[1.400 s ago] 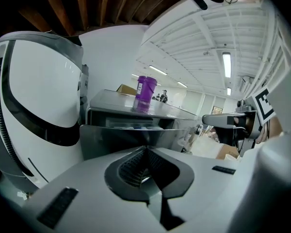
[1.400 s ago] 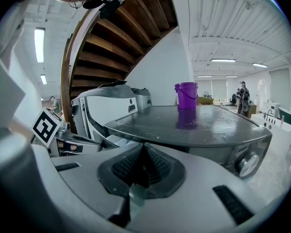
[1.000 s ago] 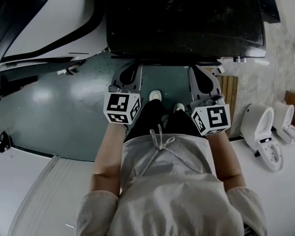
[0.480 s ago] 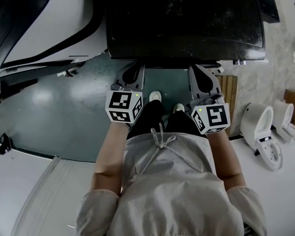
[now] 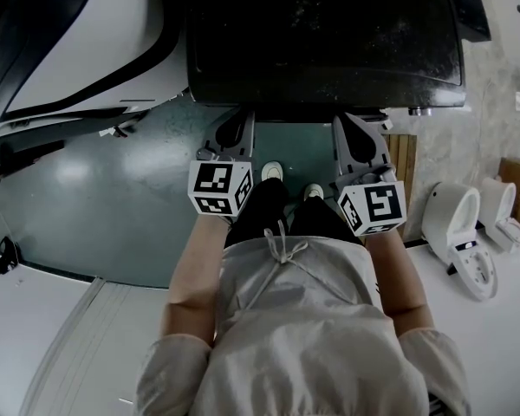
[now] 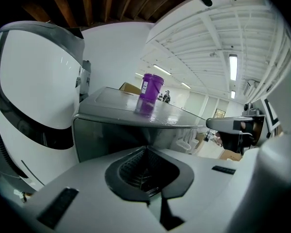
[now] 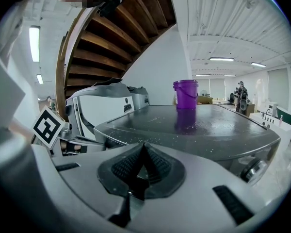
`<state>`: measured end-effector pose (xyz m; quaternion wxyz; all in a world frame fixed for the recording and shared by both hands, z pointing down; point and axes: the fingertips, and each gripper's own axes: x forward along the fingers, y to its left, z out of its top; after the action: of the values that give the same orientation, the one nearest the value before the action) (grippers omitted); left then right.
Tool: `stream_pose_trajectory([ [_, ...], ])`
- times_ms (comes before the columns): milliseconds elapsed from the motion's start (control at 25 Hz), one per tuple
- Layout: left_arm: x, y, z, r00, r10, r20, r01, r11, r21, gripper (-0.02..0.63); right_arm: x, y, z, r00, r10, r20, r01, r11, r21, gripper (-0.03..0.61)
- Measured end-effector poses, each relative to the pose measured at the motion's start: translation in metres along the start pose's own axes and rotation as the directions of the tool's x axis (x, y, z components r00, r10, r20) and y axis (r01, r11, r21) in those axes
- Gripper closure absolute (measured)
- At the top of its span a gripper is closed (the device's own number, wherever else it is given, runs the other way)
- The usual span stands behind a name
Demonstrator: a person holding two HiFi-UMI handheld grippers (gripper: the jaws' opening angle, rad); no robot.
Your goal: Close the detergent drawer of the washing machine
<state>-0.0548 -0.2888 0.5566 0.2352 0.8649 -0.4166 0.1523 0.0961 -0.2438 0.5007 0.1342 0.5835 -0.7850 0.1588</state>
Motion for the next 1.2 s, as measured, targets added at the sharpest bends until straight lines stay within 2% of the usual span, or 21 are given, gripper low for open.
stream_pose_trajectory([
  [200, -0.008, -0.004, 0.012, 0.998, -0.064, 0.012, 0.064, 0.998, -0.008, 0.597, -0.006, 0.013, 0.001, 1.000, 0.028, 0.001, -0.028, 0.999, -0.016, 0.572],
  [480, -0.045, -0.037, 0.047, 0.991, -0.117, 0.068, 0.107, 0.984, 0.140, 0.597, -0.023, 0.030, 0.020, 0.997, 0.068, 0.037, -0.066, 0.996, -0.055, 0.572],
  [680, -0.081, -0.057, 0.091, 0.977, -0.133, 0.164, 0.098, 0.974, 0.206, 0.597, -0.042, 0.036, 0.060, 0.985, 0.105, 0.138, -0.094, 0.992, -0.087, 0.574],
  [840, -0.112, -0.068, 0.135, 0.959, -0.128, 0.253, 0.063, 0.967, 0.248, 0.595, -0.057, 0.038, 0.086, 0.977, 0.116, 0.179, -0.095, 0.988, -0.121, 0.574],
  [1000, -0.138, -0.083, 0.161, 0.957, -0.137, 0.257, 0.047, 0.943, 0.328, 0.595, -0.078, 0.041, 0.118, 0.960, 0.122, 0.251, -0.088, 0.986, -0.141, 0.574],
  [1200, -0.169, -0.096, 0.190, 0.938, -0.151, 0.312, 0.030, 0.932, 0.361, 0.595, -0.104, 0.042, 0.145, 0.942, 0.116, 0.315, -0.069, 0.985, -0.156, 0.574],
])
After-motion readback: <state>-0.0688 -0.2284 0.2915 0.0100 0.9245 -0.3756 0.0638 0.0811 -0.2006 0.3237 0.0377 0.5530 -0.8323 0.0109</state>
